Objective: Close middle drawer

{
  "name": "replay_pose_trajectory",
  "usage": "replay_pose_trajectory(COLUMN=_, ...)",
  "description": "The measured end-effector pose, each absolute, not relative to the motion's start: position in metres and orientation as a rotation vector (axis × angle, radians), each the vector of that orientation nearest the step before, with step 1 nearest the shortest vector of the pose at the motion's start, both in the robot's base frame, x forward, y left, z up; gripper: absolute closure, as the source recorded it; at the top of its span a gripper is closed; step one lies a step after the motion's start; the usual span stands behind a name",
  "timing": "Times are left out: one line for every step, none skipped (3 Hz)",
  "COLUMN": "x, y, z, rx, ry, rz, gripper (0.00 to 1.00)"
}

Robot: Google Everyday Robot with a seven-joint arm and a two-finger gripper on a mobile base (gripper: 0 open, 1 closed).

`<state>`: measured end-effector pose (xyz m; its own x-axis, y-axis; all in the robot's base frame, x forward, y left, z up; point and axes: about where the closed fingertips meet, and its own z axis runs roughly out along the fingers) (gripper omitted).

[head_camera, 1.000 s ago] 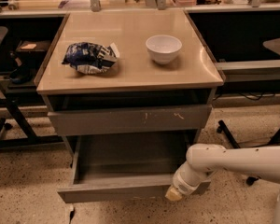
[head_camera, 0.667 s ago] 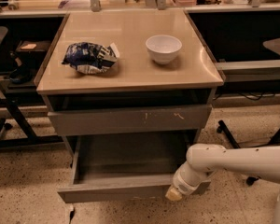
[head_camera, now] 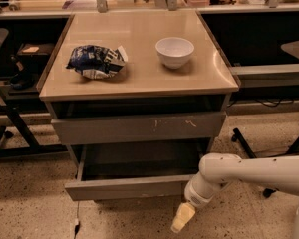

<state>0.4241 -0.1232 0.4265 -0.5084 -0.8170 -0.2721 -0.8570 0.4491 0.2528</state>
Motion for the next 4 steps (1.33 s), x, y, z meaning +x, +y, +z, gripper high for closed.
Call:
replay_pose_trajectory(x=0.424, y=-0.123, z=0.426, rx=-1.496, ry=2.578, rz=0.549, gripper=0.0)
replay_pose_trajectory(x=0.424, y=-0.123, z=0.426, rx=-1.496, ry=2.578, rz=0.549, gripper=0.18)
replay_pose_trajectory(x=0.424, y=-0.123, z=0.426, rx=-1.496, ry=2.578, rz=0.549, gripper=0.42)
replay_pose_trajectory(x=0.437, y=-0.121, z=0.429, rx=-1.503, ry=2.565, rz=0.527, gripper=0.65)
